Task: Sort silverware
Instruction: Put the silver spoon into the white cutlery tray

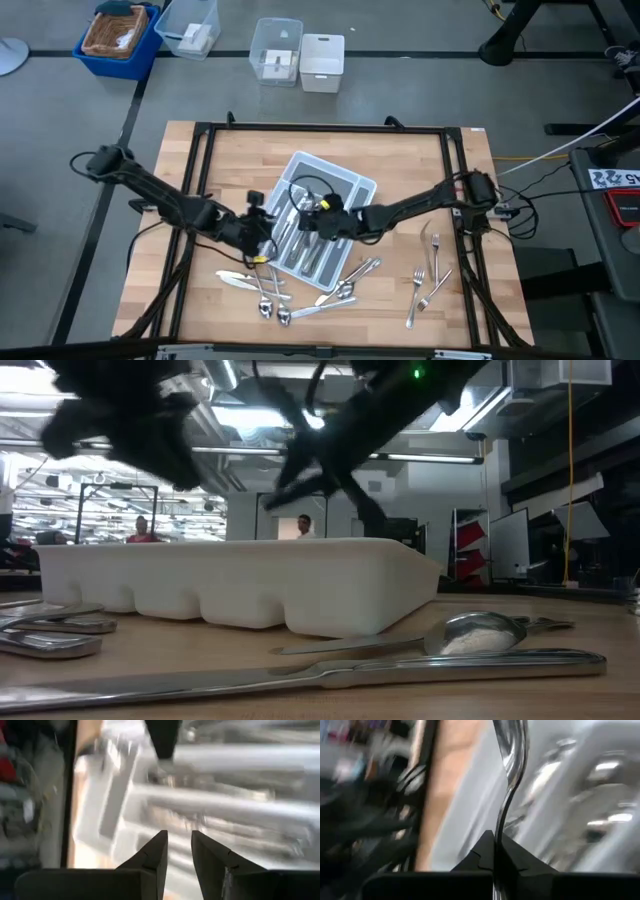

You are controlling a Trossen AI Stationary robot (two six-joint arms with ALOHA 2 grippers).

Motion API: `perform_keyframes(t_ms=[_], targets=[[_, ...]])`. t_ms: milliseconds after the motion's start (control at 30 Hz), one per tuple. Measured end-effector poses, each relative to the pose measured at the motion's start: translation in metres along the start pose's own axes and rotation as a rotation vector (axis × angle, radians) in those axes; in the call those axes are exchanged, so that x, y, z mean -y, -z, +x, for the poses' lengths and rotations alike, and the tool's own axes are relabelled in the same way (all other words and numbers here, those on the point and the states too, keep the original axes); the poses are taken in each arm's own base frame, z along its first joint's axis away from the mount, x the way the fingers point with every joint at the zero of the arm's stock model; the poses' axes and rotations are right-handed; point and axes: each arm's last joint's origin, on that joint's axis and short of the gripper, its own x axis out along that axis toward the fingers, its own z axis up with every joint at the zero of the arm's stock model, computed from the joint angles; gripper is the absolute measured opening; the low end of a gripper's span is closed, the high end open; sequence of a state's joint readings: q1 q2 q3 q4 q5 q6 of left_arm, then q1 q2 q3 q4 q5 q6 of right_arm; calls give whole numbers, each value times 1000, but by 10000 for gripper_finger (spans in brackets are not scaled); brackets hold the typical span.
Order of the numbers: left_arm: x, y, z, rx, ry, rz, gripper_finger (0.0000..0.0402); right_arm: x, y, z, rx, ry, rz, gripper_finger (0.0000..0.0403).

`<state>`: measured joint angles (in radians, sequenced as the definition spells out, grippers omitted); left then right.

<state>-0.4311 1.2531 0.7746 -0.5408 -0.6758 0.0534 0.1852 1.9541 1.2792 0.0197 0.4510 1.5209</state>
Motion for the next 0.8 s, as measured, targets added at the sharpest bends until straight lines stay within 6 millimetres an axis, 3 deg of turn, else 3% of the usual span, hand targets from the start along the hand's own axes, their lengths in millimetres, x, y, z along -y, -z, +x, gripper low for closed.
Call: perform_keyframes(t_ms=[133, 367, 800], targets=[[5, 12, -13, -60, 19, -90, 76, 16, 14, 11, 104, 42, 142, 2], [15, 14, -23, -45, 44, -192, 76, 40, 27, 34, 125, 91, 230, 5], [26, 14, -33, -15, 80, -260, 76, 42, 28, 36, 131, 94, 225, 51]])
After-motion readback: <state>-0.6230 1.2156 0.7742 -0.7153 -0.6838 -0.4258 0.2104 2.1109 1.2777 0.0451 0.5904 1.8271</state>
